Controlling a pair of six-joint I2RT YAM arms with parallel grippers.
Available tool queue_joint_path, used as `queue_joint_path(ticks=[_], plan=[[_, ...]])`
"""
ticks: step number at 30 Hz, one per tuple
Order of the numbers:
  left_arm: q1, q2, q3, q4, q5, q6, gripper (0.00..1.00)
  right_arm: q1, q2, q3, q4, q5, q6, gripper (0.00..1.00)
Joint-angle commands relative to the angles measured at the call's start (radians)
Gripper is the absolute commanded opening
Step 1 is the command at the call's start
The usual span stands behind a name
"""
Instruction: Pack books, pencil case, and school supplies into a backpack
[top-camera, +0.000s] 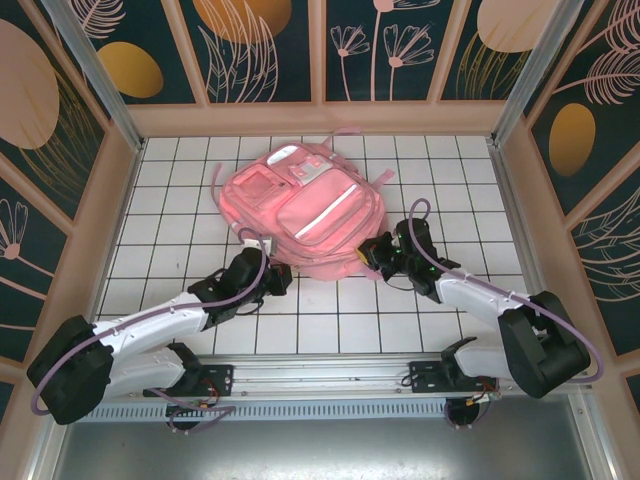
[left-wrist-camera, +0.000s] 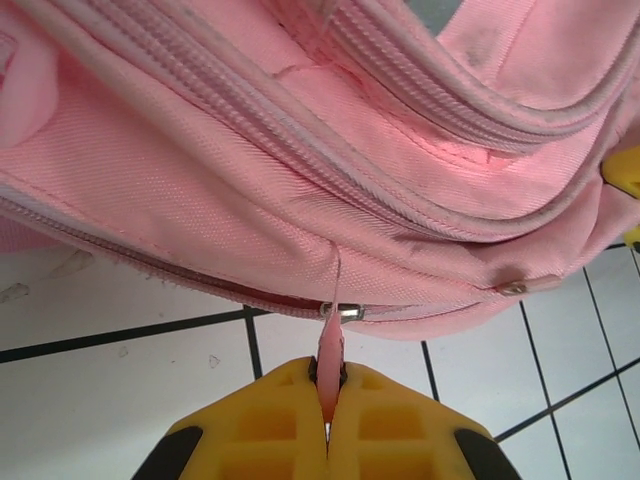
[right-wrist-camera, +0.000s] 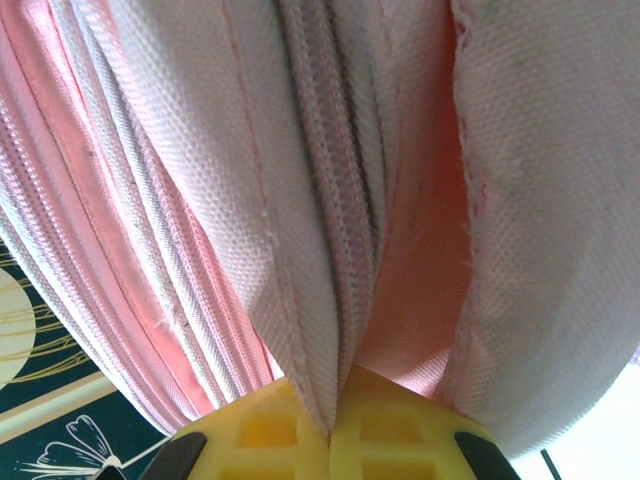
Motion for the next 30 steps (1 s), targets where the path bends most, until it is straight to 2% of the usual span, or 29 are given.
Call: queue_joint_path(ticks=[1,9,30], plan=[[0.022,-0.013,-0.019,-0.058,-0.086,-0.028,0.0,-0.039,-0.049,0.045,0.018,0.071,-0.025,0.0],[0.092,-0.027,-0.036,-0.054,-0.038,-0.042,0.0,-0.056,-0.07,0.047,-0.007,0.07,-0.04,0.0],[0.155,0.033,-0.057,-0.011,-0.042,-0.043,0.0,-0.078,-0.074,0.097,-0.024,0.007,0.0,0.0]])
